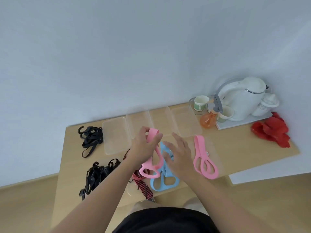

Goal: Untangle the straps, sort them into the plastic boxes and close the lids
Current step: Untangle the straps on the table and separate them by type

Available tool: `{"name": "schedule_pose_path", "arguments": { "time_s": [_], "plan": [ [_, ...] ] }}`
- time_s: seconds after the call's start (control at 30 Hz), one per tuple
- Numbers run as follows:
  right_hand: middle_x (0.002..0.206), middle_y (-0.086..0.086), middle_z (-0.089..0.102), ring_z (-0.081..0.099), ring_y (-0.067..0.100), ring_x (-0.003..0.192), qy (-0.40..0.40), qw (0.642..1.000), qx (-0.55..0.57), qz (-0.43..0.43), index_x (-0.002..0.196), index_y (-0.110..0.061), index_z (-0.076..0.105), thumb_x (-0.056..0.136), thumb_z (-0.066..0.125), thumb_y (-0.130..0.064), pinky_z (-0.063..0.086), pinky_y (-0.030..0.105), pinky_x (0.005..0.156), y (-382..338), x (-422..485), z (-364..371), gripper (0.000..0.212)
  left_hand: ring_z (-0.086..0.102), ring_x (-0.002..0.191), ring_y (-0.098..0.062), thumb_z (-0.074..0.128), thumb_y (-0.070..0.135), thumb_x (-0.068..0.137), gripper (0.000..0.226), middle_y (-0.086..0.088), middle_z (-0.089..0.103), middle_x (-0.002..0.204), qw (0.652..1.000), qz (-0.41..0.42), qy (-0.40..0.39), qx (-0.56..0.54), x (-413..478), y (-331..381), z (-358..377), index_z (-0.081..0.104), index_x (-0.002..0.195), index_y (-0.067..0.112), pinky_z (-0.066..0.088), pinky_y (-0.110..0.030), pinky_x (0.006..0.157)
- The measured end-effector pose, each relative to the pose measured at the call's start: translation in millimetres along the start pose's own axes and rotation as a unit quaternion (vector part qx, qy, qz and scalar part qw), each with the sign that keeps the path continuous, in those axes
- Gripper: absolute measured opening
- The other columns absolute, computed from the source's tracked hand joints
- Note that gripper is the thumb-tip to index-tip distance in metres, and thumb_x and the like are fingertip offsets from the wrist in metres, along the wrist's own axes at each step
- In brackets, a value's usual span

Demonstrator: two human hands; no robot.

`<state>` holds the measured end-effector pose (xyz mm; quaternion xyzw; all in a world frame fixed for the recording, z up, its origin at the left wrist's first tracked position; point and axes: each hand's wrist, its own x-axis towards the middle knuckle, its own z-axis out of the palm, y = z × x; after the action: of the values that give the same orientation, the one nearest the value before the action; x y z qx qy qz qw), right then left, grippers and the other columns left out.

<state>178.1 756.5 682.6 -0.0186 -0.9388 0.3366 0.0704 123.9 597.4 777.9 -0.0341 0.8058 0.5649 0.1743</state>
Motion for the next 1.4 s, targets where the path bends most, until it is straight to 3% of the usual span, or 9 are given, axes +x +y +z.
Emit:
{"name": "schedule_pose_path", "arguments": {
  "time_s": [0.13,0.23,0.33,0.43,0.53,0.7,0.8,1.07,1.4],
  "plan": [
    [0.112,-0.005,0.073,0.067,0.009,0.107,-0.148,0.906,0.361,0.167,0.11,-0.023,0.07,0.097,0.055,-0.054,0.051,0.035,0.099,-26,9,-54,0.037,0.063,0.052,-0.011,0.067,0.038,0.097,0.031,-0.01,0.072,0.087,0.998,0.003,-0.009,-0.068,-3,15,27,0.051,0.112,0.016,0.053,-0.026,0.049],
    [0.087,0.012,0.064,0.061,0.012,0.077,-0.21,0.92,0.296,0.147,0.101,-0.003,0.061,0.089,0.071,-0.051,0.05,0.031,0.072,-21,6,-79,0.051,0.072,0.064,-0.017,0.07,0.04,0.094,0.034,-0.008,0.072,0.087,0.991,-0.02,0.009,-0.129,2,31,50,0.053,0.11,0.015,0.061,-0.031,0.059],
    [0.077,-0.004,0.067,0.064,0.008,0.072,-0.171,0.916,0.324,0.166,0.094,-0.007,0.061,0.092,0.072,-0.027,0.055,0.029,0.071,-6,9,-104,0.023,0.075,0.08,-0.022,0.076,0.042,0.088,0.04,-0.006,0.074,0.093,0.989,-0.029,0.0,-0.148,11,42,74,0.053,0.11,0.018,0.063,-0.045,0.077],
    [0.087,0.003,0.073,0.073,0.016,0.078,-0.142,0.884,0.396,0.203,0.112,-0.013,0.062,0.094,0.071,-0.021,0.061,0.032,0.067,13,14,-127,0.021,0.072,0.083,-0.013,0.081,0.032,0.086,0.043,0.0,0.073,0.097,0.994,-0.003,-0.068,-0.091,13,43,101,0.052,0.115,0.021,0.06,-0.033,0.071],
    [0.097,0.015,0.07,0.07,0.018,0.075,-0.115,0.896,0.367,0.223,0.112,-0.013,0.061,0.095,0.07,-0.026,0.06,0.034,0.059,44,17,-140,0.023,0.071,0.08,-0.009,0.075,0.009,0.089,0.041,-0.007,0.072,0.108,0.989,-0.033,-0.105,-0.101,16,34,127,0.049,0.12,0.019,0.056,-0.023,0.065],
    [0.101,0.003,0.07,0.07,0.018,0.086,-0.141,0.907,0.303,0.255,0.113,-0.022,0.063,0.099,0.06,-0.02,0.062,0.038,0.073,102,14,-141,0.014,0.074,0.09,-0.029,0.078,0.013,0.082,0.046,-0.01,0.067,0.113,0.987,-0.091,-0.127,-0.037,13,8,169,0.056,0.121,0.022,0.064,-0.044,0.076],
    [0.097,-0.006,0.07,0.069,0.011,0.084,-0.194,0.916,0.241,0.256,0.109,-0.027,0.064,0.098,0.061,-0.03,0.06,0.029,0.071,128,12,-130,0.012,0.073,0.082,-0.019,0.078,0.019,0.085,0.045,-0.001,0.068,0.104,0.99,-0.091,-0.092,0.053,10,-2,189,0.056,0.123,0.023,0.059,-0.026,0.065],
    [0.119,-0.002,0.045,0.049,0.016,0.1,-0.163,0.983,-0.084,0.03,0.149,-0.034,0.037,0.092,0.062,-0.03,0.051,0.026,0.076,167,3,-95,0.062,0.065,0.08,-0.014,0.06,0.026,0.097,0.023,0.002,0.067,0.098,0.96,-0.09,-0.011,0.266,17,-18,219,0.064,0.117,0.015,0.056,-0.028,0.071],
    [0.062,-0.011,0.038,0.033,0.008,0.047,-0.116,0.976,-0.141,-0.117,0.071,-0.02,0.052,0.075,0.082,-0.022,0.026,0.023,0.044,156,8,-96,0.03,0.06,0.112,-0.022,0.049,0.046,0.099,0.047,0.002,0.054,0.131,0.887,-0.047,-0.068,0.454,-16,-15,190,0.046,0.14,0.023,0.05,-0.036,0.08]
  ]
}}
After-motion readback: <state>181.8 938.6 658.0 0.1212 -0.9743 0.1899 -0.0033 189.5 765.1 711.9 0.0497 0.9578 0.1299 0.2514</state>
